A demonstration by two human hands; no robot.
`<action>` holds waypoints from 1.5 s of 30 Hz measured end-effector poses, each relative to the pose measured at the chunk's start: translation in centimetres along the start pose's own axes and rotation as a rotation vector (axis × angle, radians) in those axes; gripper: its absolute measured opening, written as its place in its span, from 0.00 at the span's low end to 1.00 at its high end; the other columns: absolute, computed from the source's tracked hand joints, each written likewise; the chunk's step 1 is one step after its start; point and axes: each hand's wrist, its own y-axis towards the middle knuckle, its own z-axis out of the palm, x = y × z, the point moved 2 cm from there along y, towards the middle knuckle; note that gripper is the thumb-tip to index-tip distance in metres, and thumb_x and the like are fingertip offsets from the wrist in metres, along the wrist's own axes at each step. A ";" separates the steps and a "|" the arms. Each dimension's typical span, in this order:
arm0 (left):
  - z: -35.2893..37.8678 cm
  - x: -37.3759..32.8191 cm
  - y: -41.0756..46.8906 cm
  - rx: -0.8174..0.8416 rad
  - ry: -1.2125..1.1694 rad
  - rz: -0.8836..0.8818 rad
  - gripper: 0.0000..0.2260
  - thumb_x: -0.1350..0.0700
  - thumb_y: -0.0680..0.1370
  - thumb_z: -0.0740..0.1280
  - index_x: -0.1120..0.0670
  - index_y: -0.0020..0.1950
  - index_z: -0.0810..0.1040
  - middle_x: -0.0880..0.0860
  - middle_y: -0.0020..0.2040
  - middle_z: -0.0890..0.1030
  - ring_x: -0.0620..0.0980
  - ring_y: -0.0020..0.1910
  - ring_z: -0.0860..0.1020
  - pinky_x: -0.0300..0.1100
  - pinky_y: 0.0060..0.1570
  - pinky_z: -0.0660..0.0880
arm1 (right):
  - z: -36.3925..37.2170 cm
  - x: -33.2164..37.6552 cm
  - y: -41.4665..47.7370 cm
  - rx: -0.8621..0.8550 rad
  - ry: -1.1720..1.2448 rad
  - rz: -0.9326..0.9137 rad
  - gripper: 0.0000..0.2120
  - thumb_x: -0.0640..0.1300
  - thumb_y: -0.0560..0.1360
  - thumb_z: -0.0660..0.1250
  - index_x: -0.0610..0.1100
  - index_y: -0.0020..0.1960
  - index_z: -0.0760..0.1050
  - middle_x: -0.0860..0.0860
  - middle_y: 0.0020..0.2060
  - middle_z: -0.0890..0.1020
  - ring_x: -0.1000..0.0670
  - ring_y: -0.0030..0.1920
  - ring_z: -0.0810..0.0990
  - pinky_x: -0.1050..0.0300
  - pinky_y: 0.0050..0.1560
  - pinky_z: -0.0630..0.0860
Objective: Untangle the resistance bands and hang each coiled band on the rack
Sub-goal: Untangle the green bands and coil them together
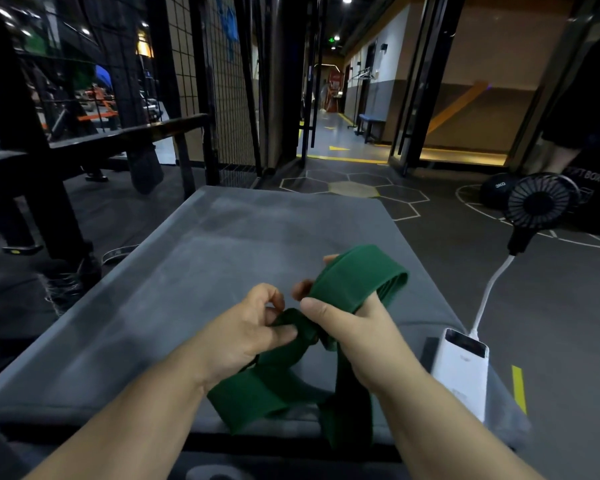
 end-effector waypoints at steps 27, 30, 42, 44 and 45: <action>-1.0 -1.1 0.0 -0.281 0.280 0.153 0.18 0.51 0.69 0.78 0.54 0.44 0.69 0.48 0.27 0.76 0.43 0.28 0.71 0.33 0.32 0.68 | -2.2 -0.6 0.2 0.204 -0.296 0.133 0.09 0.34 0.71 0.75 0.40 0.50 0.80 0.49 0.43 0.86 0.51 0.45 0.85 0.57 0.47 0.80; -0.8 -0.1 0.5 -0.303 0.444 0.067 0.17 0.40 0.71 0.71 0.51 0.43 0.72 0.44 0.28 0.74 0.40 0.28 0.69 0.36 0.31 0.66 | -2.4 -0.7 0.3 0.099 -0.260 0.118 0.07 0.36 0.70 0.76 0.41 0.47 0.82 0.47 0.43 0.86 0.49 0.45 0.86 0.57 0.46 0.81; -0.3 -0.1 -0.2 -0.143 -0.373 -0.246 0.08 0.61 0.78 0.65 0.57 0.57 0.72 0.57 0.45 0.83 0.51 0.39 0.82 0.45 0.37 0.80 | -3.6 0.0 0.9 -0.184 0.130 0.091 0.17 0.44 0.64 0.74 0.37 0.50 0.80 0.42 0.45 0.86 0.42 0.47 0.86 0.49 0.47 0.80; -1.1 -0.3 0.0 -0.205 -0.532 -0.219 0.07 0.66 0.78 0.61 0.58 0.53 0.74 0.56 0.41 0.84 0.50 0.35 0.82 0.43 0.33 0.80 | -4.4 0.0 1.0 -0.231 0.244 0.135 0.14 0.45 0.64 0.73 0.37 0.46 0.82 0.40 0.42 0.86 0.41 0.43 0.86 0.50 0.42 0.82; -1.6 -0.3 0.1 -0.233 -0.593 -0.222 0.08 0.67 0.77 0.59 0.58 0.51 0.74 0.56 0.40 0.84 0.50 0.34 0.82 0.42 0.32 0.80 | -4.9 0.0 1.1 -0.262 0.281 0.153 0.12 0.45 0.63 0.73 0.38 0.42 0.83 0.41 0.39 0.86 0.42 0.40 0.86 0.51 0.39 0.82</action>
